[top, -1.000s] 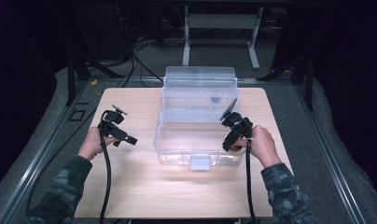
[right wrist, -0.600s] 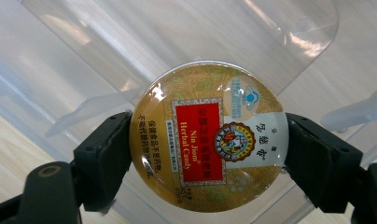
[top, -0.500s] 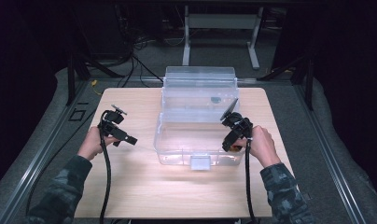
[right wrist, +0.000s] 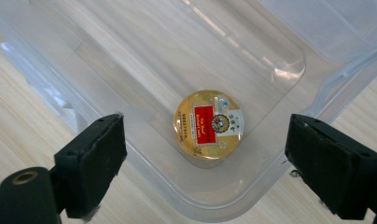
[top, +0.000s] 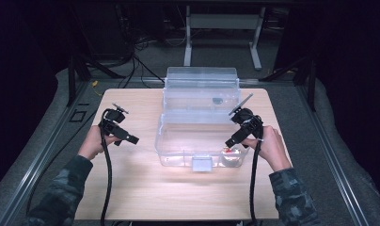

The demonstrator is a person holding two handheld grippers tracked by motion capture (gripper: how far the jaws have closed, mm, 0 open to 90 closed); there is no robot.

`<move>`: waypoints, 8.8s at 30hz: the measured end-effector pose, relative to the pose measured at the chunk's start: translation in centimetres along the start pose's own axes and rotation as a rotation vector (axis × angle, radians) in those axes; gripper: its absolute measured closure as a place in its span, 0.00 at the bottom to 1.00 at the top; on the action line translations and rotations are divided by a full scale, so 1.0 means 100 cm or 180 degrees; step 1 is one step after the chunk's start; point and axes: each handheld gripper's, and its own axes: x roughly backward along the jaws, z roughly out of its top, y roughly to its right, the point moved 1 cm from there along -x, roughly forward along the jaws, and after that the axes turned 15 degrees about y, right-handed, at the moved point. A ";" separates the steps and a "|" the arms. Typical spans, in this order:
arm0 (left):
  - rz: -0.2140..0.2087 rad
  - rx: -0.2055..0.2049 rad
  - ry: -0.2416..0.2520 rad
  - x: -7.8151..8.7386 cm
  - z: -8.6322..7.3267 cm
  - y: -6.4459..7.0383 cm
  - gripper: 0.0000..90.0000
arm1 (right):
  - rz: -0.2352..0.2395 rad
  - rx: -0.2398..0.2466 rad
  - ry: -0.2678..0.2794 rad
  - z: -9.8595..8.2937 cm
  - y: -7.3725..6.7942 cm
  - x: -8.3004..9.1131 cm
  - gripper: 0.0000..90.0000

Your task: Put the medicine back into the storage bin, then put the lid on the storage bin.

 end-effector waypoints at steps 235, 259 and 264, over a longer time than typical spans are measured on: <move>-0.0353 -0.1268 0.0721 -0.022 0.152 0.106 0.89 | -0.0260 -0.0193 0.0988 -0.027 -0.030 -0.044 0.50; -0.0335 -0.1334 0.0782 -0.020 0.137 0.109 0.89 | -0.0268 -0.0229 0.1021 -0.020 -0.027 -0.050 0.48; -0.0311 -0.1357 0.0810 -0.021 0.134 0.110 0.89 | -0.0284 -0.0240 0.1010 -0.018 -0.026 -0.051 0.48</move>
